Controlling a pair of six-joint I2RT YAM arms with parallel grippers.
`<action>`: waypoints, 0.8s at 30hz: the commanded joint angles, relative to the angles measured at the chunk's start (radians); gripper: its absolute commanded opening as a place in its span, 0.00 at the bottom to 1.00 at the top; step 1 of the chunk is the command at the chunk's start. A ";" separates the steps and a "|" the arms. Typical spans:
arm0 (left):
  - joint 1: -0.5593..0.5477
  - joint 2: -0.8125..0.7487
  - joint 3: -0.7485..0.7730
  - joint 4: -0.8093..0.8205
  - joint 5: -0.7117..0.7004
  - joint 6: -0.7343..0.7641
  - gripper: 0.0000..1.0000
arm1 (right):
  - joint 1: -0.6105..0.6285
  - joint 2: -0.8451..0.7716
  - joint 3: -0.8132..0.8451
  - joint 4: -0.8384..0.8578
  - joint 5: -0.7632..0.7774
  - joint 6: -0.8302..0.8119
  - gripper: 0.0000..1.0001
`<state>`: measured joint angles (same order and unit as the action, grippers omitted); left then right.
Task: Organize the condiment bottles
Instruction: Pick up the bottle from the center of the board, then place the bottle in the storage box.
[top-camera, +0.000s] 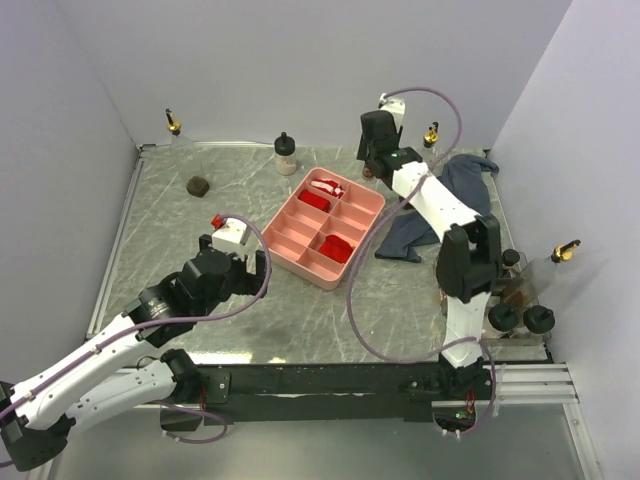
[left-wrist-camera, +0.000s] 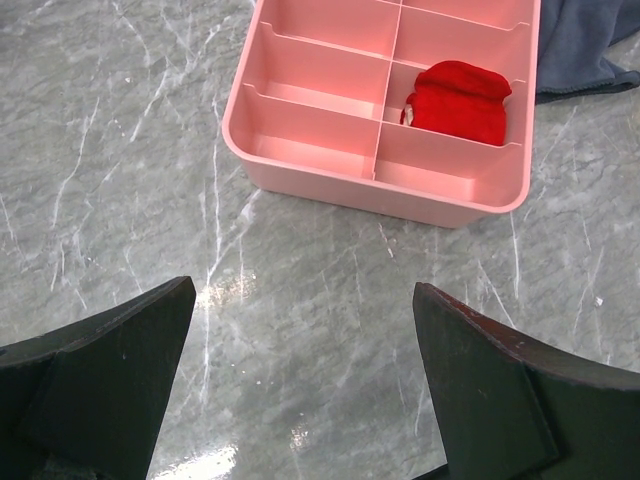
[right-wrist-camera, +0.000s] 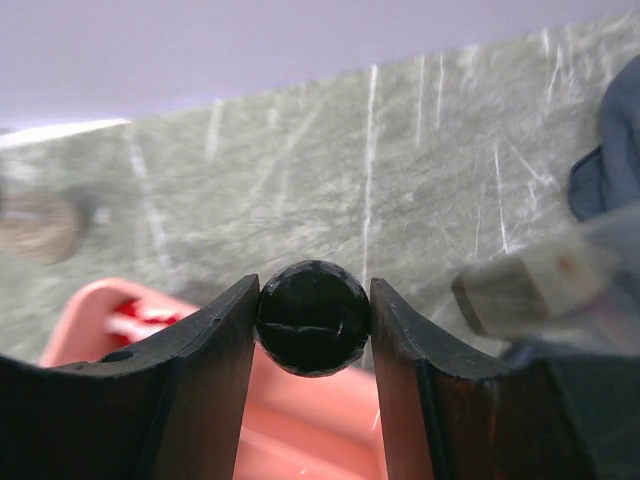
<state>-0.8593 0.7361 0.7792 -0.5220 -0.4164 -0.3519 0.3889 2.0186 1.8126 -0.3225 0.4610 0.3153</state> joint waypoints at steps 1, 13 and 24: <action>0.005 -0.006 -0.001 0.010 -0.022 0.019 0.97 | 0.044 -0.176 -0.082 0.008 0.001 0.010 0.27; 0.003 0.014 0.003 0.002 -0.033 0.018 0.97 | 0.103 -0.624 -0.593 0.016 -0.022 0.142 0.26; 0.005 -0.018 -0.001 0.008 -0.041 0.014 0.97 | 0.062 -0.891 -0.806 -0.167 0.303 0.280 0.26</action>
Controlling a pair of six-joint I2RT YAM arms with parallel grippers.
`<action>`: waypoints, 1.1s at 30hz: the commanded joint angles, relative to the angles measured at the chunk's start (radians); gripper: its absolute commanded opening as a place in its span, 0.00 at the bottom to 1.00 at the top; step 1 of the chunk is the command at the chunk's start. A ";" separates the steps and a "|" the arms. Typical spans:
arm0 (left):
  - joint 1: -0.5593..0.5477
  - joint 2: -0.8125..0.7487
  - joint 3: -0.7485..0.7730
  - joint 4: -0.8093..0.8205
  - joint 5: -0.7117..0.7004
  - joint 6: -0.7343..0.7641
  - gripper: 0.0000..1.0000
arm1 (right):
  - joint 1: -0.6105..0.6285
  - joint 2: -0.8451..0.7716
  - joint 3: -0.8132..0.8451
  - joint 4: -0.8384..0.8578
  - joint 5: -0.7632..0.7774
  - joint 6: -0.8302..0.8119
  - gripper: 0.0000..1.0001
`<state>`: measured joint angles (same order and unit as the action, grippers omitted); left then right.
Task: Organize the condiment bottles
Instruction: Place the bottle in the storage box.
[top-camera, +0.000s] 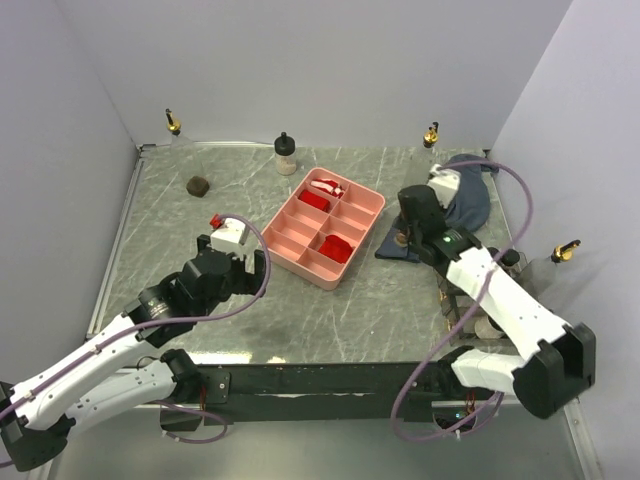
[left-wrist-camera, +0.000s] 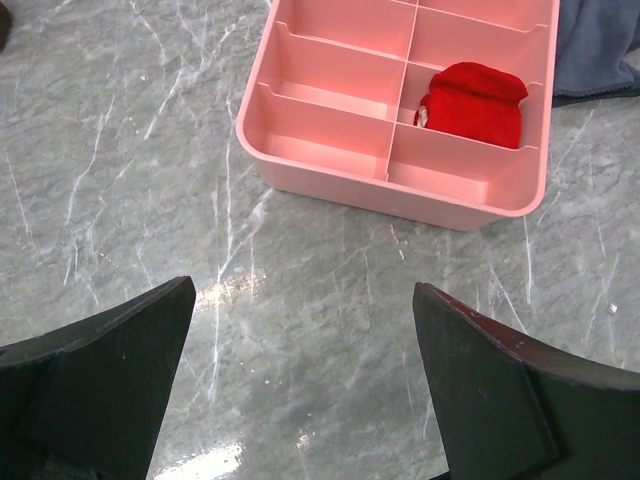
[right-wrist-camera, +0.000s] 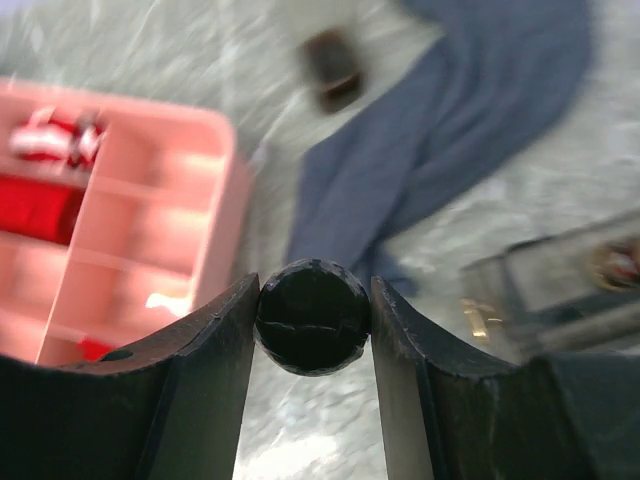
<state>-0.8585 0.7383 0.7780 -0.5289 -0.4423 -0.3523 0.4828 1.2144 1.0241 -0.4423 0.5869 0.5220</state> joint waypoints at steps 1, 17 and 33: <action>0.004 -0.020 0.000 0.020 -0.010 0.016 0.97 | -0.044 -0.113 -0.025 -0.053 0.198 0.076 0.26; 0.004 -0.019 0.003 0.018 -0.013 0.018 0.97 | -0.302 -0.201 -0.194 -0.067 0.214 0.130 0.25; 0.004 -0.017 0.001 0.020 -0.006 0.016 0.97 | -0.351 -0.147 -0.297 0.109 0.222 0.121 0.25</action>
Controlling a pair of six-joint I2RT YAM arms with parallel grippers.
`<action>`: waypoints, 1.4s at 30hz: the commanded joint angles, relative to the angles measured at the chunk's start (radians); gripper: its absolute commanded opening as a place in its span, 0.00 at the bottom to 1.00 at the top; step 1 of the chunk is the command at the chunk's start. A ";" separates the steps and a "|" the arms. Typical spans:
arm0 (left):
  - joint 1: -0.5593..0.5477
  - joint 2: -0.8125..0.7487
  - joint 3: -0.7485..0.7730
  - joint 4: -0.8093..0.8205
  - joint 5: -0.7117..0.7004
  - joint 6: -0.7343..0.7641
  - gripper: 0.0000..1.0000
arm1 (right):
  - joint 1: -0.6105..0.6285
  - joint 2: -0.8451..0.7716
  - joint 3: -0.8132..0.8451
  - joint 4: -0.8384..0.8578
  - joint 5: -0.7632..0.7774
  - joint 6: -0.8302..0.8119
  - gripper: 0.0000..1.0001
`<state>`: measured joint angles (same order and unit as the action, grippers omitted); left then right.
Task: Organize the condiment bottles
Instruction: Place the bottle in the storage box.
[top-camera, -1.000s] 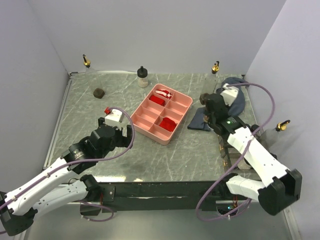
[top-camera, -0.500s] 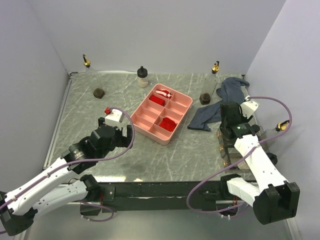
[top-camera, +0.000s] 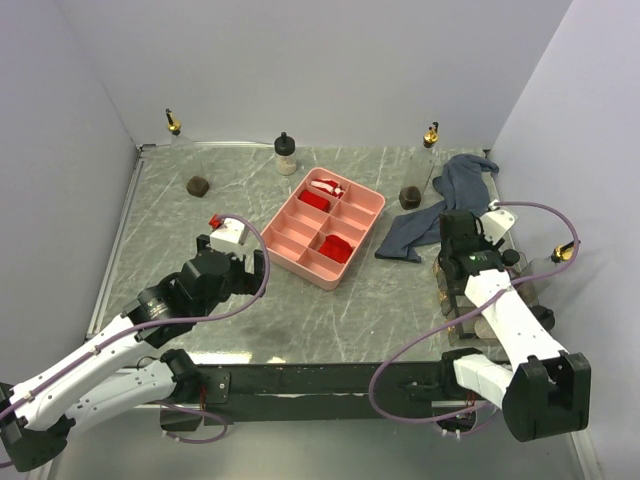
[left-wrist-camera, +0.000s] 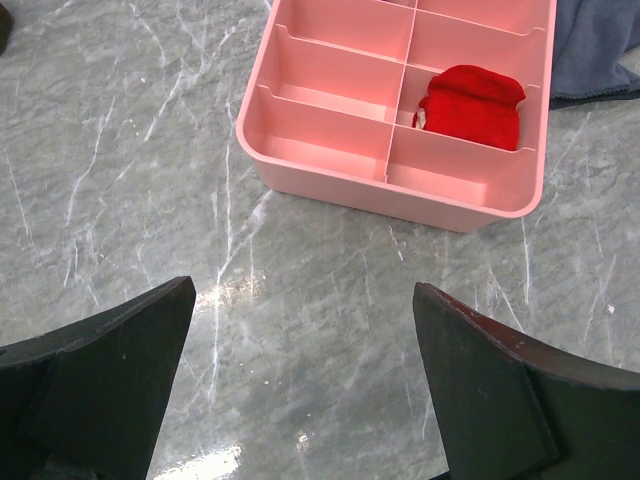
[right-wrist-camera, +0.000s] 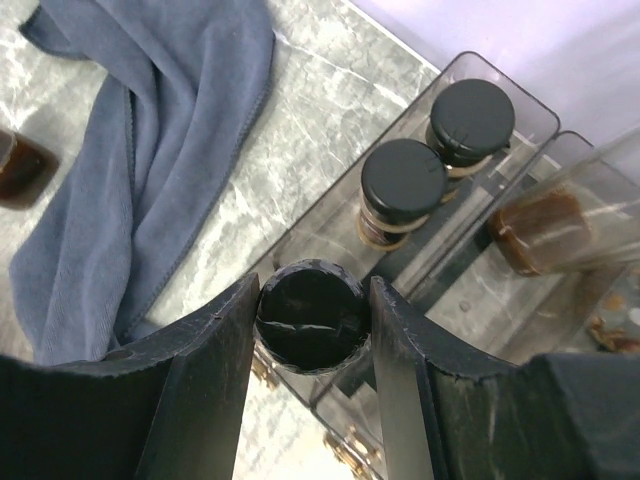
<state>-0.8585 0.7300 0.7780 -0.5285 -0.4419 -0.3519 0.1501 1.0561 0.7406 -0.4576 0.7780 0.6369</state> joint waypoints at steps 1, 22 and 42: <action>0.004 -0.009 0.003 0.019 -0.006 0.016 0.97 | -0.018 0.016 -0.018 0.135 0.029 0.004 0.25; 0.004 0.011 0.000 0.018 -0.012 0.014 0.97 | -0.034 0.157 -0.058 0.235 0.061 0.029 0.38; 0.004 0.023 0.001 0.018 -0.023 0.011 0.97 | -0.034 0.044 -0.004 0.093 0.008 0.027 0.86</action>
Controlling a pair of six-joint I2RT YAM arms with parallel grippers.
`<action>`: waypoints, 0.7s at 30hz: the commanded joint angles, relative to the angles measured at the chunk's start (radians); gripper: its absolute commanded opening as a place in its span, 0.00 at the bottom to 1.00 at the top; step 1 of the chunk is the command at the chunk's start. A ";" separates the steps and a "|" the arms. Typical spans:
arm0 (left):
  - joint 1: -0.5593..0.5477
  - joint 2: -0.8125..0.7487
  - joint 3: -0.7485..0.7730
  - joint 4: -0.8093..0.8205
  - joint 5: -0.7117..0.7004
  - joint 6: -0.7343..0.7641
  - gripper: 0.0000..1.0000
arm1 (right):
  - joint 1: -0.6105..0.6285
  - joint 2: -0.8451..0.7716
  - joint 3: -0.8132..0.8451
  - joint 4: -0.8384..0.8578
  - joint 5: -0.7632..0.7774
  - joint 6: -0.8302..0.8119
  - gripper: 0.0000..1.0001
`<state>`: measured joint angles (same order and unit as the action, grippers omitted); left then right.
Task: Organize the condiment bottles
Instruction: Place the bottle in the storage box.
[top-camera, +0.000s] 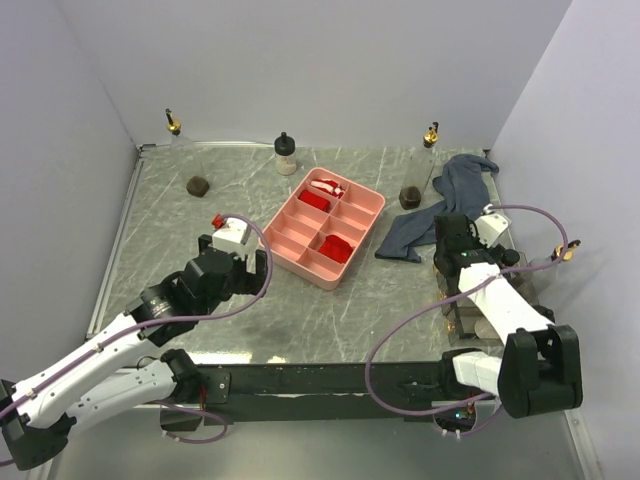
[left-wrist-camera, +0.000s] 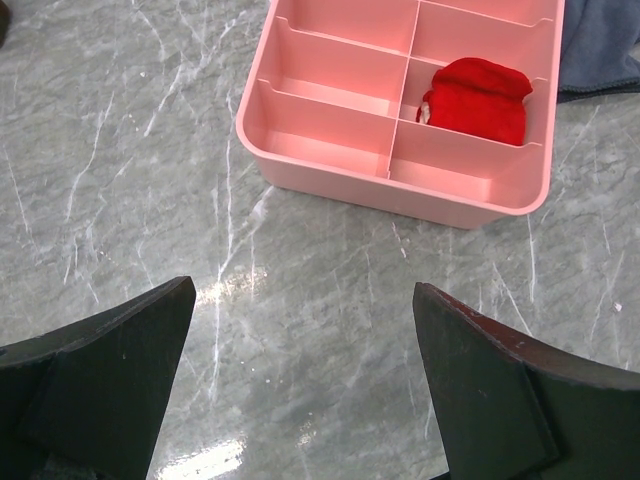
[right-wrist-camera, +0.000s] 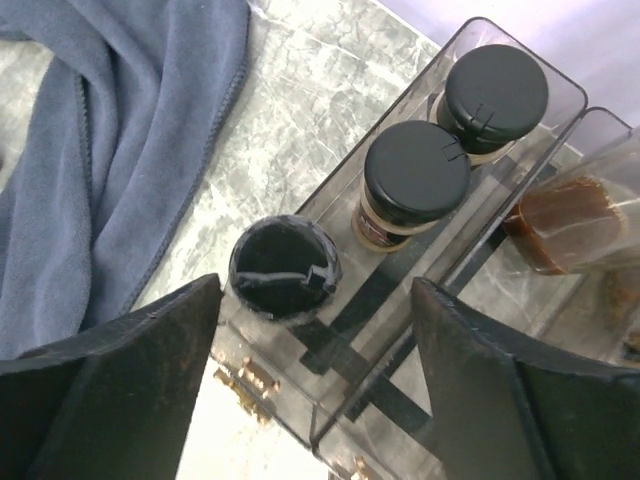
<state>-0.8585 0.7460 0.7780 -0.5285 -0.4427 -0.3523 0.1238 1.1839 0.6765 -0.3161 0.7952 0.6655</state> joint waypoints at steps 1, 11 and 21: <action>0.004 0.012 0.004 0.015 -0.025 0.012 0.97 | -0.007 -0.099 0.063 -0.057 -0.025 -0.007 0.90; 0.006 -0.002 0.003 0.009 -0.031 0.009 0.97 | -0.007 -0.285 0.092 0.047 -0.476 -0.250 1.00; 0.006 -0.040 0.001 0.015 -0.021 0.015 0.97 | -0.006 -0.132 0.241 0.271 -0.754 -0.402 0.98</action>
<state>-0.8577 0.7200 0.7780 -0.5289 -0.4603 -0.3523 0.1234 0.9634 0.7986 -0.2050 0.1787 0.3599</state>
